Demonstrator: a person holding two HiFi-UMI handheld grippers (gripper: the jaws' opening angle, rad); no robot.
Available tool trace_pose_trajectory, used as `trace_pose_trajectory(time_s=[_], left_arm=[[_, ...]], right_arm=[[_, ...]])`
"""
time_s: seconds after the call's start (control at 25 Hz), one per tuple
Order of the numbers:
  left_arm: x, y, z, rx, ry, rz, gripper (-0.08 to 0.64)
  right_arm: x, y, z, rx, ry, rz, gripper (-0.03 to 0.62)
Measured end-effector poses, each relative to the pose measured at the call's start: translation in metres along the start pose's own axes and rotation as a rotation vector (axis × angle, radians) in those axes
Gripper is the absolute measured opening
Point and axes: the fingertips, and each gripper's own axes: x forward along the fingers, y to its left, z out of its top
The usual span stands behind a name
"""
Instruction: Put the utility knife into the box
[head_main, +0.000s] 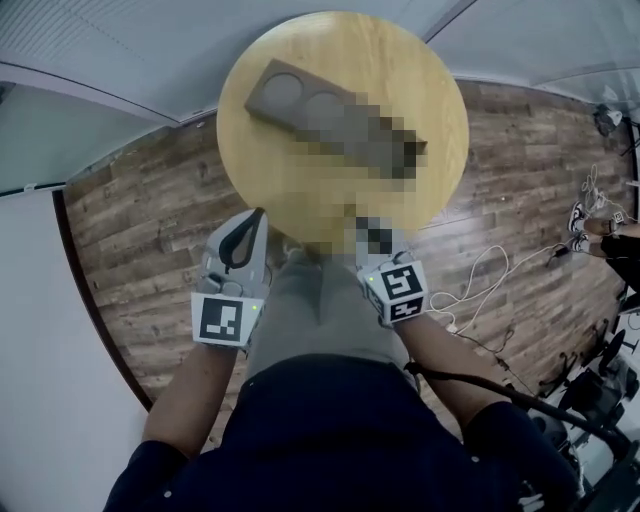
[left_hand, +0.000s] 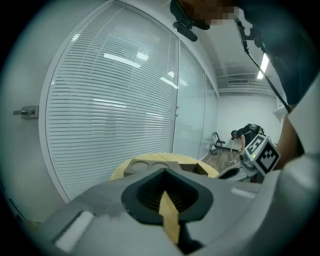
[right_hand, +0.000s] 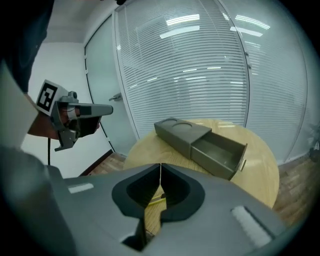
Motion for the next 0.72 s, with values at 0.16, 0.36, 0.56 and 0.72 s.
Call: trace_pose_trajectory(time_s=[0.16,0.36,0.56,0.72], left_arm=[[0.013,-0.007,-0.019,0.008,0.033,-0.025,0.003],[0.03,-0.01,-0.04,0.002,0.064,-0.027,0.003],[0.038,-0.014,-0.055,-0.025,0.091,-0.016,0.003],[0.041,-0.011,-0.068,-0.039,0.113,0.0,0.003]], right_arm=[[0.02,-0.001,-0.025,-0.035,0.066,0.05,0.064],[0.032,-0.001,-0.05,-0.128,0.129,0.098,0.114],[0.044,-0.002,-0.063,-0.242,0.17,0.13,0.126],[0.053,-0.009,-0.074,-0.284,0.222,0.116,0.137]])
